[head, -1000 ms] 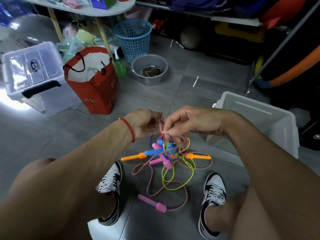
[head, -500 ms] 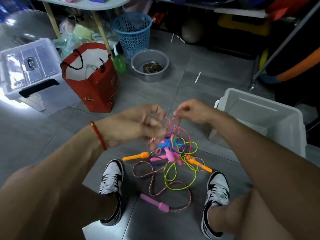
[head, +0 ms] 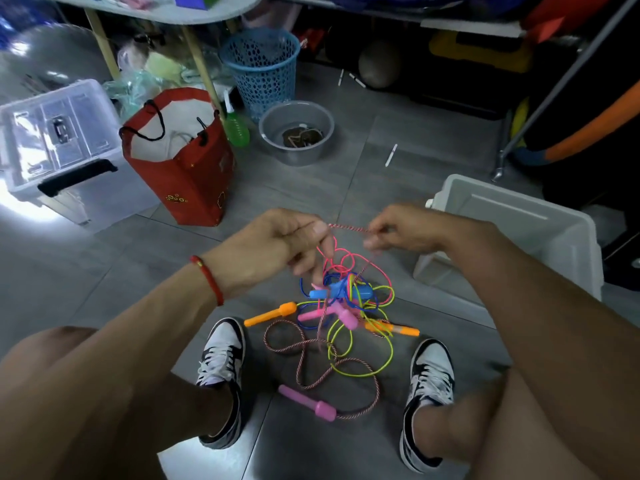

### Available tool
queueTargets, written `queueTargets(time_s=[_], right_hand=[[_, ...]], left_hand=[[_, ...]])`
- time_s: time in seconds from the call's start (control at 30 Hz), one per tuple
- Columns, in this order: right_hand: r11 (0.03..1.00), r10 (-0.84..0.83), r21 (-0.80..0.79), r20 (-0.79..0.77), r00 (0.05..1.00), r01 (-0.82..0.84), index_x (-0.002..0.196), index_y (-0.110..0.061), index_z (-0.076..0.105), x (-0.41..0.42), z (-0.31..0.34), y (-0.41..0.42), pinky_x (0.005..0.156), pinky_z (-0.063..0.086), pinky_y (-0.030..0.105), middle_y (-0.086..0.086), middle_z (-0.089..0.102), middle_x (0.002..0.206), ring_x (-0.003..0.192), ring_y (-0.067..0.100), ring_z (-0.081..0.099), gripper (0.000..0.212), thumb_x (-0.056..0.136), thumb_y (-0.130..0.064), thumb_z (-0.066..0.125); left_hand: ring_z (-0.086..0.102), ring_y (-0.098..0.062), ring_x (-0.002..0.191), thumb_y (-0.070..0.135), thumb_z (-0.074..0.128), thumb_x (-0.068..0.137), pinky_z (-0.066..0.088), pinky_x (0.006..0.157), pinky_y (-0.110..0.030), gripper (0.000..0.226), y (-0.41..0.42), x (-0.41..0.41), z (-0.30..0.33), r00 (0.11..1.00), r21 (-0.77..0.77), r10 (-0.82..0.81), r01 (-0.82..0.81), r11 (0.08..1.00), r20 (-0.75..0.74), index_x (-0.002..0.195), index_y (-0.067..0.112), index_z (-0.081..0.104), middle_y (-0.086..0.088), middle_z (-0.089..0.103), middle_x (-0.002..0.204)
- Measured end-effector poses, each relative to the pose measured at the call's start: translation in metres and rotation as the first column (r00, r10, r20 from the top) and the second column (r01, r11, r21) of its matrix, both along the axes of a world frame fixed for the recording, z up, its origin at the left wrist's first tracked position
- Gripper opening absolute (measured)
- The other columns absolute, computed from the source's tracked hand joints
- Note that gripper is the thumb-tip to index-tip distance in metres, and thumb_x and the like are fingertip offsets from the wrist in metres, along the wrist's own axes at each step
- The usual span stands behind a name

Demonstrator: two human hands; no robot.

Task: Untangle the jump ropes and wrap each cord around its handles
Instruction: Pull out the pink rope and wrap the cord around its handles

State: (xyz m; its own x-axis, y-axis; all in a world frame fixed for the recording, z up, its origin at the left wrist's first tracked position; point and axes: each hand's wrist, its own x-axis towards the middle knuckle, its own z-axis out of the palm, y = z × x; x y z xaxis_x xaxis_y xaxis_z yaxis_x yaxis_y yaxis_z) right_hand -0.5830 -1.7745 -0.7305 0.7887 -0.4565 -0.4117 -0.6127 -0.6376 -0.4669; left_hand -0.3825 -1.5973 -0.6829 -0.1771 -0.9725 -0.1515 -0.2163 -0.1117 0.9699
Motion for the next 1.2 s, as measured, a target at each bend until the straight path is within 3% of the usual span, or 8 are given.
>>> queueTargets(time_s=[0.13,0.3,0.43,0.63,0.8,0.9,1.1,1.2], right_hand=[[0.998,-0.064,-0.027,-0.179,0.982,0.06,0.072,-0.026,0.068,-0.02,-0.032,-0.009,0.077,0.045,0.031,0.003,0.07,0.086,0.082,0.018,0.061,0.026,0.098,-0.031,0.062],[0.84,-0.383,-0.179,0.474,0.793,0.513,0.087,-0.023,0.072,-0.014,0.021,-0.015,0.067,0.05,0.03,-0.005,0.072,0.07,0.067,0.011,0.068,0.019,0.095,-0.033,0.057],[0.807,-0.274,-0.267,0.621,0.734,0.527,0.09,-0.026,0.074,-0.002,0.058,0.005,0.066,0.049,0.035,-0.005,0.064,0.062,0.064,0.014,0.059,0.024,0.094,-0.042,0.057],[0.898,0.161,-0.439,0.254,0.954,-0.034,0.086,-0.026,0.069,0.022,0.045,0.038,0.068,0.046,0.043,-0.005,0.059,0.069,0.077,0.013,0.043,0.048,0.089,-0.064,0.04],[0.94,0.071,-0.337,0.055,0.996,-0.048,0.072,-0.025,0.061,0.001,0.016,0.016,0.075,0.045,0.039,0.001,0.063,0.076,0.088,0.021,0.053,0.037,0.096,-0.052,0.053],[0.99,-0.061,-0.137,-0.228,0.972,0.03,0.076,-0.025,0.055,-0.03,-0.004,-0.004,0.08,0.043,0.032,0.004,0.065,0.09,0.095,0.027,0.06,0.026,0.102,-0.031,0.053],[0.964,-0.201,-0.129,0.218,0.955,0.232,0.088,-0.019,0.073,-0.03,0.03,0.001,0.06,0.037,0.01,-0.001,0.072,0.079,0.063,-0.004,0.056,0.018,0.098,-0.025,0.06],[0.983,-0.064,-0.145,0.296,0.953,0.111,0.09,-0.02,0.075,-0.007,0.049,0.028,0.058,0.041,0.016,-0.001,0.069,0.065,0.06,0.004,0.06,0.017,0.095,-0.033,0.065]], left_hand=[[0.055,-0.03,0.066,0.016,0.04,0.101,0.039,0.075,-0.055,0.032,0.012,0.028,0.011,0.958,0.045,-0.086,0.102,0.994,-0.272,0.085,-0.004,0.061,-0.014,0.047,0.06],[0.062,-0.024,0.06,0.024,0.052,0.096,0.05,0.064,-0.03,0.027,0.02,0.054,-0.015,0.855,0.447,-0.352,0.162,0.879,0.382,0.082,0.01,0.071,-0.01,0.065,0.06],[0.069,-0.025,0.079,0.011,0.053,0.102,0.056,0.072,-0.03,0.021,0.013,0.027,-0.017,0.873,0.58,-0.37,0.13,0.804,0.317,0.1,-0.002,0.068,-0.007,0.074,0.082],[0.068,-0.012,0.075,0.016,0.067,0.091,0.054,0.074,-0.02,0.029,-0.007,-0.012,-0.011,0.995,0.21,0.072,-0.085,0.974,0.072,0.115,0.003,0.057,0.003,0.071,0.07],[0.05,-0.024,0.048,0.025,0.044,0.105,0.054,0.075,-0.057,0.035,-0.007,-0.002,-0.004,0.998,0.03,-0.056,0.056,0.998,0.002,0.083,0.001,0.057,-0.002,0.037,0.044],[0.049,-0.026,0.055,0.023,0.047,0.1,0.05,0.078,-0.049,0.032,-0.003,0.021,0.011,0.975,0.035,-0.058,0.066,0.997,-0.213,0.078,0.001,0.055,-0.007,0.029,0.05],[0.068,-0.033,0.101,0.031,0.07,0.09,0.051,0.09,-0.034,0.036,-0.006,0.048,-0.026,0.755,0.412,-0.32,0.072,0.908,0.572,0.114,0.005,0.066,-0.012,0.073,0.096],[0.065,-0.02,0.11,0.035,0.078,0.08,0.048,0.102,-0.033,0.068,-0.012,0.018,-0.033,0.866,0.282,-0.143,0.003,0.96,0.479,0.138,0.018,0.047,-0.004,0.069,0.116]])
